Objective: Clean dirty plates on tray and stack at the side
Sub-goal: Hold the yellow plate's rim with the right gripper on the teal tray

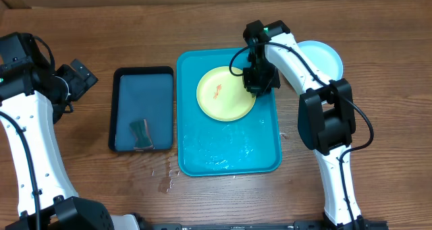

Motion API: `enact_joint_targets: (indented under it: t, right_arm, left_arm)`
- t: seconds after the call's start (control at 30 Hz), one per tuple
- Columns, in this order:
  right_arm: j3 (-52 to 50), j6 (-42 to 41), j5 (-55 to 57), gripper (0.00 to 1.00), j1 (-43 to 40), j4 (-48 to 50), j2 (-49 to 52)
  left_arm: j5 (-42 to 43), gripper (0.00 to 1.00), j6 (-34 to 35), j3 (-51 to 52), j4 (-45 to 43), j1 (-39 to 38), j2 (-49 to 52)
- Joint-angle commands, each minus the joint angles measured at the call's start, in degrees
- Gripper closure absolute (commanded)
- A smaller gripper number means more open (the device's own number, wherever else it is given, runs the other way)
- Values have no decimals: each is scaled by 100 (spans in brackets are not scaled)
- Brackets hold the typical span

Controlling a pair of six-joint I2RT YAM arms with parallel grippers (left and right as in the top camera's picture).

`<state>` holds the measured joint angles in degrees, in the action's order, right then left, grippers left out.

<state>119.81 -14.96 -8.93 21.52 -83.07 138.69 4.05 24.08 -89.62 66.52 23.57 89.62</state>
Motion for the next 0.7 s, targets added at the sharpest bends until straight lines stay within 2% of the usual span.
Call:
enact_joint_targets:
  t: [0.0,0.1,0.23,0.3,0.33,0.4,0.67]
  right_arm:
    - [37,15,-310,78,26,-179,-271]
    - [37,17,-186,70,26,-212,-271]
    - [37,17,57,71,9,-57,-271]
    - [37,17,50,76,9,59,-271]
    - [37,17,52,85,11,120,-271]
    - [37,17,50,95,11,214,-271]
    - [37,46,42,96,74,133,-271]
  left_arm:
    - [0,0,79,-96,13,2,-39]
    - [0,0,79,-96,11,2,-39]
    - [0,0,79,-96,13,2,-39]
    - [0,0,79,-96,11,2,-39]
    - [0,0,79,-96,13,2,-39]
    - [0,0,79,-96,13,2,-39]
    - [0,0,79,-96,13,2,-39]
